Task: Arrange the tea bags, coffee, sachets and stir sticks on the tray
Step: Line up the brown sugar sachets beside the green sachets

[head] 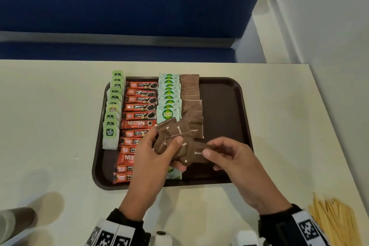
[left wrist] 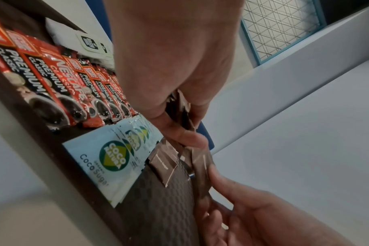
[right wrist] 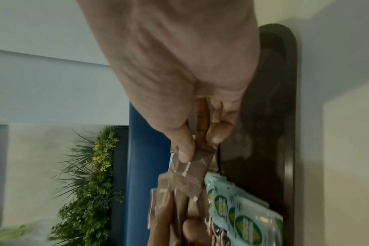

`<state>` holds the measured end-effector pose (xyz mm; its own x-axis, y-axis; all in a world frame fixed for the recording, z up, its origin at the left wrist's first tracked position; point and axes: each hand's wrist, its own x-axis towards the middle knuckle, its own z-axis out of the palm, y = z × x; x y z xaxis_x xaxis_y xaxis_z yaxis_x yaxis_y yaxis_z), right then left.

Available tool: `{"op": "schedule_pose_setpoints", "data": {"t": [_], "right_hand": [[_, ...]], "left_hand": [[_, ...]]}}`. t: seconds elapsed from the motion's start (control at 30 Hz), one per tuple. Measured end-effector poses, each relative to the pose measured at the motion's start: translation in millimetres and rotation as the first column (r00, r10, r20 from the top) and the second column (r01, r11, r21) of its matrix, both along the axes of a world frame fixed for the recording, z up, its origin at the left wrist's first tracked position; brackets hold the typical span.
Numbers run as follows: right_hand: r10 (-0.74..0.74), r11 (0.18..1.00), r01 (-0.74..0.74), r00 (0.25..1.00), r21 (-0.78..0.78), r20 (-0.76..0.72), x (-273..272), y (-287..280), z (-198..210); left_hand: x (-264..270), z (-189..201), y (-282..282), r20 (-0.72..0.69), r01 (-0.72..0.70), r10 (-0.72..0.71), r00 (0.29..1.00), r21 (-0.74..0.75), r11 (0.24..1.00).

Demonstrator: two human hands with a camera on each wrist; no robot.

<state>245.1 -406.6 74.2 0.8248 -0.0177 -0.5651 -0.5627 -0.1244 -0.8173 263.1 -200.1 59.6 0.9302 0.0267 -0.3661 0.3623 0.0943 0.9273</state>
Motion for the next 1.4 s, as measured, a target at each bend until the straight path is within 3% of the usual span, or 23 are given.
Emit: {"op": "schedule_pose_setpoints", "data": {"t": [0.17,0.3,0.4,0.57,1.13,1.2,1.3,1.4], "right_hand": [[-0.104,0.984,0.121,0.987,-0.133,0.122,15,-14,-15],[0.092,0.953,-0.026,0.974,-0.303,0.205,30,3,-37],[0.154,0.912,-0.022,0.944,-0.409,0.291,35,14,-51],[0.115,0.912,0.053,0.919,-0.407,0.376,35,20,-57],[0.05,0.868,0.165,0.91,-0.468,0.412,35,21,-60],[0.013,0.898,0.18,0.901,-0.402,0.433,33,27,-48],[-0.012,0.986,0.069,0.939,-0.154,0.343,31,41,-26],[0.016,0.999,-0.007,0.962,-0.036,0.272,30,51,-14]], "left_hand": [[5,-5,17,-0.002,-0.143,0.143,0.99,0.007,0.99],[10,-1,29,-0.007,-0.194,0.194,0.981,-0.029,0.981],[12,-1,34,-0.002,-0.184,0.184,0.983,-0.001,0.983],[12,-1,39,0.0,-0.188,0.188,0.982,0.004,0.982],[13,-6,34,-0.016,-0.18,0.18,0.984,0.001,0.984],[13,-6,31,-0.019,-0.176,0.176,0.984,-0.021,0.984],[12,-6,24,-0.02,-0.137,0.137,0.99,-0.042,0.99],[11,-4,15,-0.004,-0.077,0.077,0.997,-0.056,0.995]]}}
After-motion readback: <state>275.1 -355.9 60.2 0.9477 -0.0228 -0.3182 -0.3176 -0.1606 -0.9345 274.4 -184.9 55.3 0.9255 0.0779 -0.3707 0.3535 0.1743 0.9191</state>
